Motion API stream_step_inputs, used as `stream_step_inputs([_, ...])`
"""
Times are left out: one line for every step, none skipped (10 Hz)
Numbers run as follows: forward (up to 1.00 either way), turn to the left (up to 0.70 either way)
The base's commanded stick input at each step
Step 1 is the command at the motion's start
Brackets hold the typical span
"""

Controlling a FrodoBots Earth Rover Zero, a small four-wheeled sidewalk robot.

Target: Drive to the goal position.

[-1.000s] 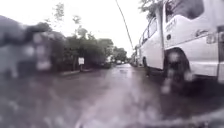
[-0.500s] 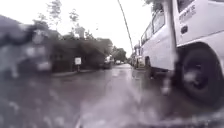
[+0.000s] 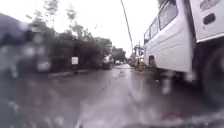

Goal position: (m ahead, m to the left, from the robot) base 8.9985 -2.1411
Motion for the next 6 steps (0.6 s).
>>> stream_step_inputs([1.00,0.00])
stream_step_inputs([1.00,0.00])
stream_step_inputs([1.00,0.00])
stream_step_inputs([1.00,0.00])
stream_step_inputs([1.00,0.00])
stream_step_inputs([1.00,0.00])
